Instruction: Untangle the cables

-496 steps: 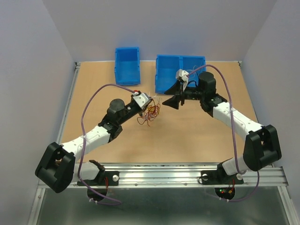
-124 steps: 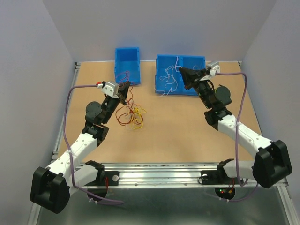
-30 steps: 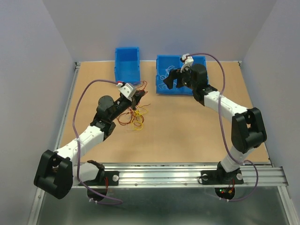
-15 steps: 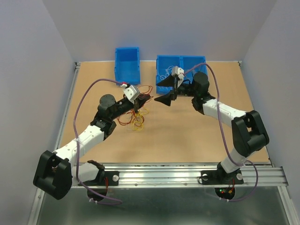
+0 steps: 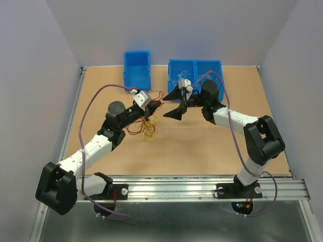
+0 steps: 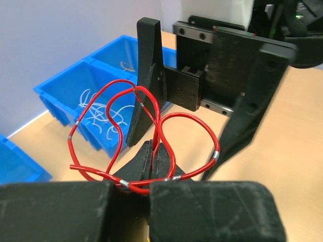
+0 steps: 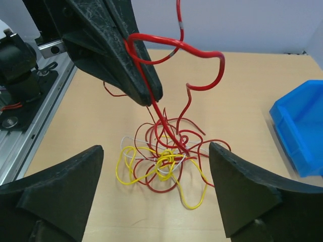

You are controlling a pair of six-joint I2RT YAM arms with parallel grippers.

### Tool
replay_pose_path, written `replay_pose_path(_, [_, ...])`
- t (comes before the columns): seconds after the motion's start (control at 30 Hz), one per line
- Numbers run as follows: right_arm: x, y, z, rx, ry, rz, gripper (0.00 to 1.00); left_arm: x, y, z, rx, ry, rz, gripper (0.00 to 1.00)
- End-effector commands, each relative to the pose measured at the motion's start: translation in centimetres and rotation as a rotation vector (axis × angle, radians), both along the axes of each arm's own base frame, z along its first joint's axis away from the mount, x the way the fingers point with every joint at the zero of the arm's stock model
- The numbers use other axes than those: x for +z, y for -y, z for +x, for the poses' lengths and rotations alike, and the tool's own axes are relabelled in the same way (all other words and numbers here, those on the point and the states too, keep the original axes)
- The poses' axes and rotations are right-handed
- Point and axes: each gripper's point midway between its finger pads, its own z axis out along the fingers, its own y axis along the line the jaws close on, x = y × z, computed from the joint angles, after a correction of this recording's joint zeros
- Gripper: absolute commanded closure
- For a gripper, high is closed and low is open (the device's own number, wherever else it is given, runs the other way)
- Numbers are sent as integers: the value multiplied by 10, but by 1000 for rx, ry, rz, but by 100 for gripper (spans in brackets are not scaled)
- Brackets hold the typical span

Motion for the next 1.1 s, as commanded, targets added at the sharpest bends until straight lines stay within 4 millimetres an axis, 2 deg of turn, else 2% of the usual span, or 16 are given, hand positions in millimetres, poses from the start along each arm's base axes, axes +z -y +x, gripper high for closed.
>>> replay_pose_path(0.0, [31,-7,3,19,119,53,8,53,-9,5,71,126,-68,95])
replay_pose_path(0.07, [28,-8,4,23,122,50,5,59,-9,2,57,136,-73,96])
replay_pose_path(0.2, [31,-17,12,30,129,58,3,91,-12,-8,48,144,-137,95])
replay_pose_path(0.23, [32,-22,12,36,130,61,3,107,-12,-11,44,152,-153,95])
replay_pose_path(0.4, [37,-55,13,5,140,97,4,147,-10,-13,30,153,-196,96])
replay_pose_path(0.47, [44,-71,5,23,173,114,4,170,-9,-12,27,165,-219,96])
replay_pose_path(0.5, [38,-78,6,28,165,111,5,177,-9,-12,26,173,-223,96])
replay_pose_path(0.57, [46,-92,3,34,180,130,7,214,-12,-16,30,193,-277,96])
replay_pose_path(0.63, [37,-101,7,36,165,123,16,239,-15,-16,43,219,-304,96])
replay_pose_path(0.73, [30,-107,12,40,148,117,31,320,-41,-29,127,340,-389,96])
replay_pose_path(0.83, [21,-107,16,19,156,94,45,376,-90,-30,357,426,-487,96])
replay_pose_path(0.87, [17,-105,18,5,166,75,50,411,-127,-39,507,454,-561,96])
replay_pose_path(0.9, [16,-104,18,-3,171,66,58,425,-147,-42,592,464,-585,98])
replay_pose_path(0.93, [13,-101,21,-30,183,42,74,440,-180,-48,740,470,-633,99])
replay_pose_path(1.0, [13,-95,24,-67,203,26,85,450,-213,-67,864,524,-656,99])
replay_pose_path(1.07, [5,-87,25,-102,205,-2,89,433,-228,-66,948,537,-687,99])
